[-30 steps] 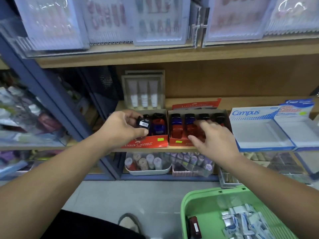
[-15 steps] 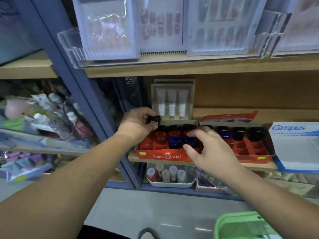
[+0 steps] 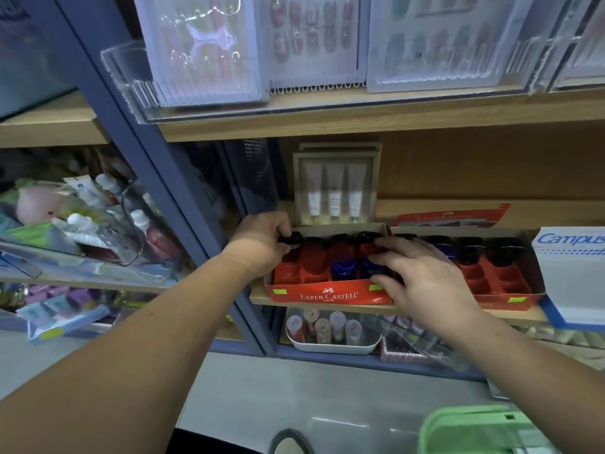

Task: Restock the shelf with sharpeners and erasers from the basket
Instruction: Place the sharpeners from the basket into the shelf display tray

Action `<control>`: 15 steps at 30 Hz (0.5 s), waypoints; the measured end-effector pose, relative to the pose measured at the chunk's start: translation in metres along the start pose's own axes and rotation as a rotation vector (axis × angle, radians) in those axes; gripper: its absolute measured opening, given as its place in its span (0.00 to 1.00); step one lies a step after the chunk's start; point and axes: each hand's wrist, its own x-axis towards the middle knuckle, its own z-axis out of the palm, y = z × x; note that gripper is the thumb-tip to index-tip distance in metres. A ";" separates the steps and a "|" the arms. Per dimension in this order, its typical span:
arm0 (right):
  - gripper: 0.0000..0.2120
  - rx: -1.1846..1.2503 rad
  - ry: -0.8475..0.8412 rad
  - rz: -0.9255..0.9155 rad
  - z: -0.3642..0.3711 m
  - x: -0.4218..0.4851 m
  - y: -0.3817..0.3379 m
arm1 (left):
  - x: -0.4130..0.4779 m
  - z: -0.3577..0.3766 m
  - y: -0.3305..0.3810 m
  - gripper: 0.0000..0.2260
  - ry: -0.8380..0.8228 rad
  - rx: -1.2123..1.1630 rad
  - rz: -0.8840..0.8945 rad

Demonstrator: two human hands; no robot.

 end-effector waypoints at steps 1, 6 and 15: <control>0.15 0.002 -0.004 0.000 -0.001 0.001 0.000 | -0.001 -0.001 0.001 0.12 -0.023 0.025 0.002; 0.17 -0.023 -0.048 0.011 0.000 0.005 -0.002 | -0.004 -0.004 0.005 0.17 -0.108 0.170 0.048; 0.22 0.021 -0.078 0.031 -0.003 0.003 -0.001 | -0.003 -0.005 0.008 0.04 -0.068 0.334 0.106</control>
